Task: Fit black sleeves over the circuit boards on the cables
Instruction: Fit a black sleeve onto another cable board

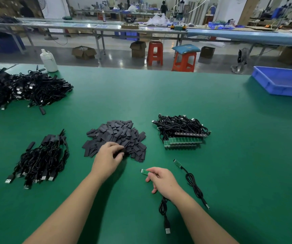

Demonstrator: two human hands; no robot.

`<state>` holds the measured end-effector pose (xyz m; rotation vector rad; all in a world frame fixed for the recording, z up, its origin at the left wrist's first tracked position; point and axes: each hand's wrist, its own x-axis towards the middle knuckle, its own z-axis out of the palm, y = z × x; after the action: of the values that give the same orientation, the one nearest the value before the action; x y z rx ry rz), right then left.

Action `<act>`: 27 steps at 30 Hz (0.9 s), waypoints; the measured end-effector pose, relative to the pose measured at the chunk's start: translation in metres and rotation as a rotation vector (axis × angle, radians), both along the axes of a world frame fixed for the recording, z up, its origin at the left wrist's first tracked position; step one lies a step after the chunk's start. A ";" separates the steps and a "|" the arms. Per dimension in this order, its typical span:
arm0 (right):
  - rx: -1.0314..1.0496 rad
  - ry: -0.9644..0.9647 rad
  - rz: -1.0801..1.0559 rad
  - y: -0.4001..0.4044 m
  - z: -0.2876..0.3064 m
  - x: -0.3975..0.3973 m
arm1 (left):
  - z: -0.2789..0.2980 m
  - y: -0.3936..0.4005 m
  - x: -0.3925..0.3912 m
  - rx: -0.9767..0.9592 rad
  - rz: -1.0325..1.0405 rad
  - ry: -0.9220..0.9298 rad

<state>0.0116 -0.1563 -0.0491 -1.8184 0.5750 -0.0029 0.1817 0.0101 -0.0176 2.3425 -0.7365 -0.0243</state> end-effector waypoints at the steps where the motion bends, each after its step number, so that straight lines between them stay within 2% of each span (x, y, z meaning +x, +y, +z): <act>1: 0.008 0.000 0.000 0.000 0.001 0.000 | -0.001 0.003 -0.009 0.011 -0.084 -0.004; 4: 0.011 -0.001 0.011 0.000 0.003 -0.001 | -0.007 0.012 -0.036 0.082 -0.267 -0.063; 6: -0.017 0.004 0.041 0.000 0.003 -0.002 | -0.012 0.014 -0.049 0.105 -0.313 -0.082; 15: 0.046 -0.018 0.065 -0.001 0.010 -0.006 | -0.020 0.020 -0.068 -0.101 -0.243 0.193; 19: 0.079 -0.014 0.044 0.001 0.010 -0.005 | -0.020 0.022 -0.068 -0.149 -0.231 0.219; 27: 0.145 -0.064 0.018 0.001 0.008 -0.006 | -0.020 0.025 -0.067 -0.064 -0.277 0.145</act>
<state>0.0058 -0.1549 -0.0413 -1.6765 0.5015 -0.0071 0.1147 0.0348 -0.0378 2.1369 -0.9672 -0.2847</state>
